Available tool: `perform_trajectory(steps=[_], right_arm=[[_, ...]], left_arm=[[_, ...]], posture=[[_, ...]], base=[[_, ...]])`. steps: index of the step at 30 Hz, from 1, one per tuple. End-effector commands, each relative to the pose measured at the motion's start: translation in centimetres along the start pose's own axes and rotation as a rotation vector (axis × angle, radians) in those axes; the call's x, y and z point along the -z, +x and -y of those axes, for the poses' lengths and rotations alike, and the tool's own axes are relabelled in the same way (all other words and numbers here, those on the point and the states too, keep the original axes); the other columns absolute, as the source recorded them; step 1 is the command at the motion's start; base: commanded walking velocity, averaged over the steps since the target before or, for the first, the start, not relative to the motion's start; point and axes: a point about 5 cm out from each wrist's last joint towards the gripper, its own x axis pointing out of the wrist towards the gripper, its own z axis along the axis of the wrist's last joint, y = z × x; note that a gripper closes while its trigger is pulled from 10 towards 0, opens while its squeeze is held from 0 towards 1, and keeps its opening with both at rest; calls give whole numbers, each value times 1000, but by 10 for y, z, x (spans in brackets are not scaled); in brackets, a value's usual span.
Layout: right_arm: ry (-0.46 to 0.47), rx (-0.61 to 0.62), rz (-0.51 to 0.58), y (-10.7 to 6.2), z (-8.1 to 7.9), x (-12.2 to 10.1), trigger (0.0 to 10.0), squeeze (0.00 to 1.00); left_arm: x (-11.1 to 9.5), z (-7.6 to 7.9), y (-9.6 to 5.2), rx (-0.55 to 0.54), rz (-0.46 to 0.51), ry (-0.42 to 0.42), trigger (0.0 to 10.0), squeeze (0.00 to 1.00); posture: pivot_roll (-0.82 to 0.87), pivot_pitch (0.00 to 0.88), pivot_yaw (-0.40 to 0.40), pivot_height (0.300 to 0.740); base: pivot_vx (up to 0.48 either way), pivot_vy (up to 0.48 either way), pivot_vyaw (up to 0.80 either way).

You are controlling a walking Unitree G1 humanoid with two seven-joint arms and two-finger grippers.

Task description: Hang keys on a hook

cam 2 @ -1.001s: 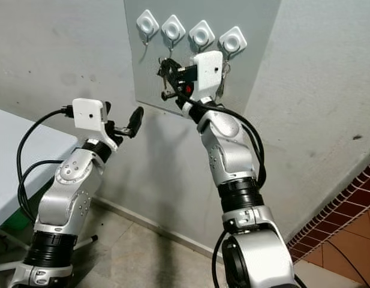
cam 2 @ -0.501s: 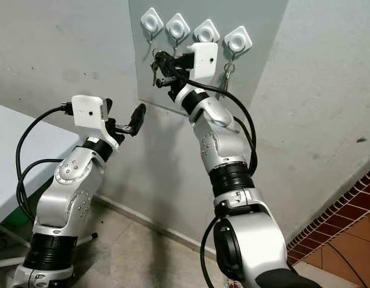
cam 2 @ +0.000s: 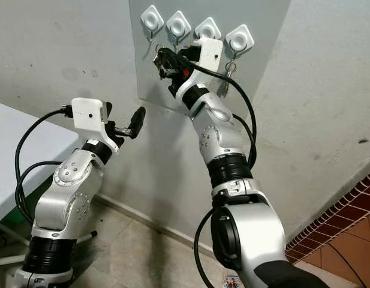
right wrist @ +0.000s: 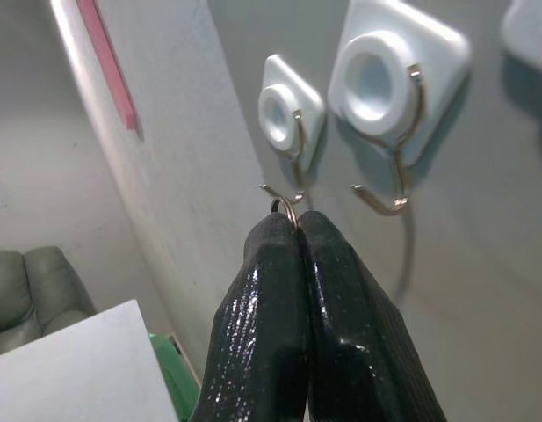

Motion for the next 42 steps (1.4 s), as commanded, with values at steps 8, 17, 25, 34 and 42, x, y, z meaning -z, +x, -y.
perform_trajectory(steps=[8, 17, 25, 34, 42], right_arm=[[42, 15, 47, -1, 7, -11, 10000, 0], [68, 18, 68, -1, 8, -14, 10000, 0], [117, 23, 52, 2, 7, -13, 10000, 0], [123, 1, 6, 0, 5, -6, 10000, 0], [104, -30, 14, -4, 3, -2, 10000, 1000]], left_arm=[[-3, 2, 0, 8, 2, -5, 10000, 0], [-3, 2, 0, 11, -1, -7, 10000, 0], [-4, 2, 0, 9, -1, -8, 10000, 0], [-4, 2, 0, 3, -1, -12, 10000, 0], [-3, 1, -1, -12, -4, -12, 10000, 0]], posture=[[24, 35, -38, 732], [23, 38, -34, 732], [25, 39, -34, 732], [26, 41, -38, 732], [27, 43, -40, 732]], base=[[0, 0, 0], [0, 0, 0], [0, 0, 0], [0, 0, 0], [0, 0, 0]])
